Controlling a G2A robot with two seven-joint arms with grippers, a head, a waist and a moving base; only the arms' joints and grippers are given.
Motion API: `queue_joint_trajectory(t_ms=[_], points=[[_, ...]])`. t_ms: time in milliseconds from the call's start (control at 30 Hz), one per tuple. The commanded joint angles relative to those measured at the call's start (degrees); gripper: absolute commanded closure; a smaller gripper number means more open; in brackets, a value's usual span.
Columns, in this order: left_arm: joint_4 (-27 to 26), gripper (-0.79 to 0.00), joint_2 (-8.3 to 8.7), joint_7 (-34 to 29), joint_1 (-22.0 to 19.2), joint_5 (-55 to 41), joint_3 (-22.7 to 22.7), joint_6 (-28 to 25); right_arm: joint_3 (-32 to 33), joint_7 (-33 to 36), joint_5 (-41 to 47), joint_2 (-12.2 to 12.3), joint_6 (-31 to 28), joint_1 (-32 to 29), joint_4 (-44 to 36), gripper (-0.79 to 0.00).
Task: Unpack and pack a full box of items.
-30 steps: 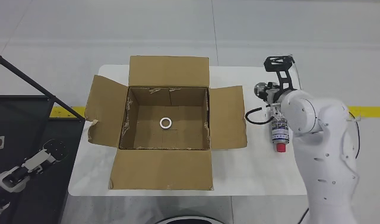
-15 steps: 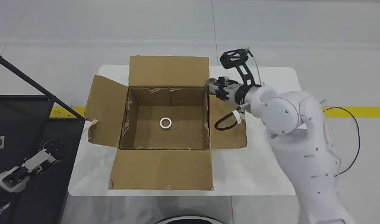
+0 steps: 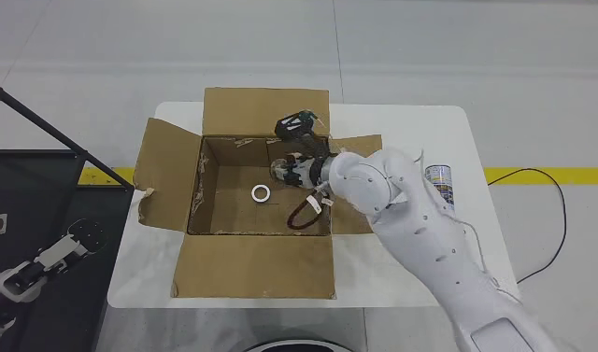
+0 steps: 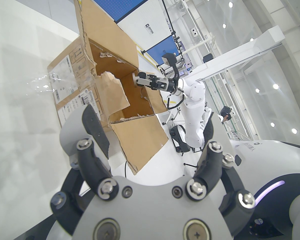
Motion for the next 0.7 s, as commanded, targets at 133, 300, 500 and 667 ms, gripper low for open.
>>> queue_joint_trajectory(t_ms=[133, 300, 500, 667], points=[[0.0, -0.785, 0.0, 0.0, 0.0, 0.0, 0.0, 0.0, -6.0, -1.3, -1.0, -2.0, 0.8, 2.9, 7.5, 0.0], [0.0, -0.785, 0.0, 0.0, 0.0, 0.0, 0.0, 0.0, -10.2, -2.3, -2.2, -3.9, 1.1, 5.0, 13.4, 0.0], [0.0, -0.785, 0.0, 0.0, 0.0, 0.0, 0.0, 0.0, -14.5, -3.2, -5.5, -6.1, 2.4, 7.1, 19.5, 0.0], [0.0, -0.785, 0.0, 0.0, 0.0, 0.0, 0.0, 0.0, -16.0, -2.9, -6.1, -7.6, 2.0, 8.6, 23.8, 0.0]])
